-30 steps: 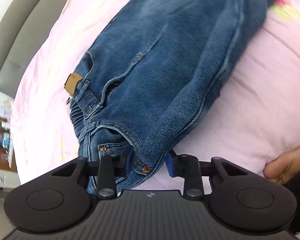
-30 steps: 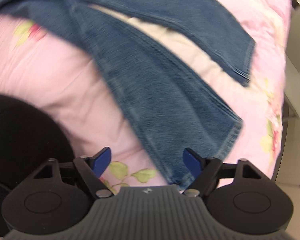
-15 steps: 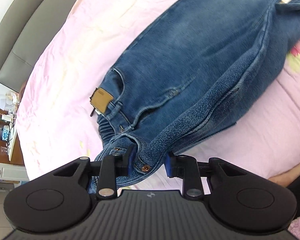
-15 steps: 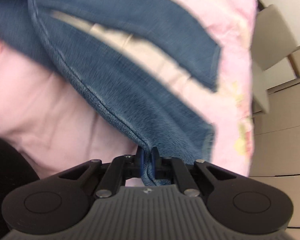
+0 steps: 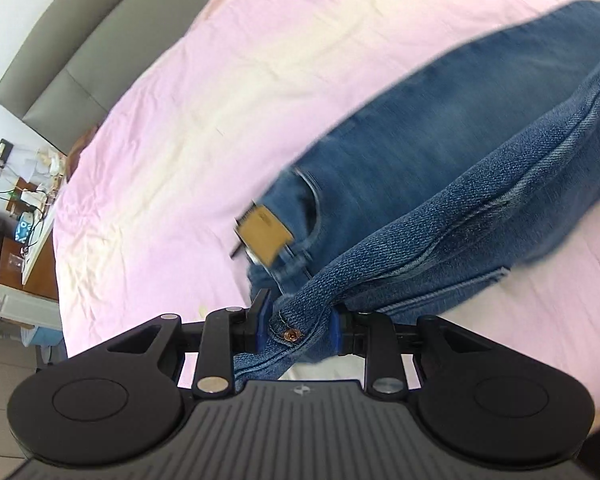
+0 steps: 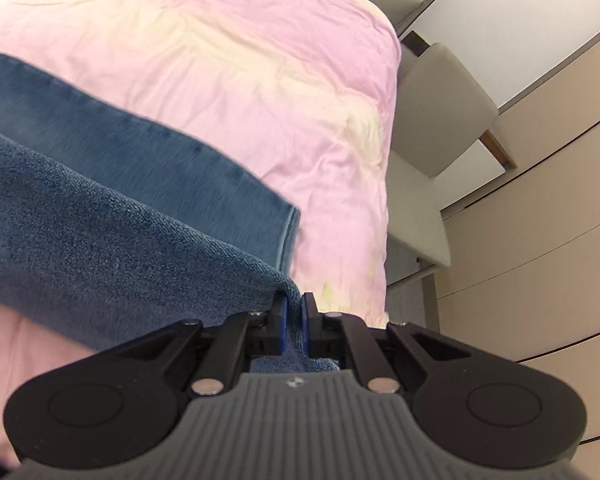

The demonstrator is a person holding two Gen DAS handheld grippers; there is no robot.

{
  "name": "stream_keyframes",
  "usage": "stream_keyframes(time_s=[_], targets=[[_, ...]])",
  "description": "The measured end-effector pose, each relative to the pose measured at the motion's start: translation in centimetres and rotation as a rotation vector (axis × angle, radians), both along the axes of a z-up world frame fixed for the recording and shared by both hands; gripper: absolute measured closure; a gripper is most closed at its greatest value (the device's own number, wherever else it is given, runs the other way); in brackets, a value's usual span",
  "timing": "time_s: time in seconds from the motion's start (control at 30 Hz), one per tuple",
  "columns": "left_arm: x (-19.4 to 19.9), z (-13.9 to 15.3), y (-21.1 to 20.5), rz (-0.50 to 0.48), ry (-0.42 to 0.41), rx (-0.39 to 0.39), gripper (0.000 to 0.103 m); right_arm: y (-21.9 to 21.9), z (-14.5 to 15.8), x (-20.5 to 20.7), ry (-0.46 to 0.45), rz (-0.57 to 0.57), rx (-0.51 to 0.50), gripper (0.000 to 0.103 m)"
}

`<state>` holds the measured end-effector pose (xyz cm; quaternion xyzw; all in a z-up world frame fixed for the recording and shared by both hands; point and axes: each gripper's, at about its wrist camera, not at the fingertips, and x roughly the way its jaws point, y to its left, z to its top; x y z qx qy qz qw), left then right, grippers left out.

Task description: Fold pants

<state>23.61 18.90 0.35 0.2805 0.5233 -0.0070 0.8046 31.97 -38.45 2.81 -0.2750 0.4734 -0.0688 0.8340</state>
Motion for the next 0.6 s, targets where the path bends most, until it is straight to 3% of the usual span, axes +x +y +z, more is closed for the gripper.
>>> stream_keyframes(time_s=[0.23,0.6], targets=[[7.2,-2.5,-0.1,0.07,-0.042,0.012,0.071,1.5,-3.4,8.3,0.029,-0.024,-0.053,0.103],[14.5,-10.2,-0.5,0.12,0.046,0.054,0.071,2.4,-12.3,15.7,0.164,-0.019,-0.09,0.103]])
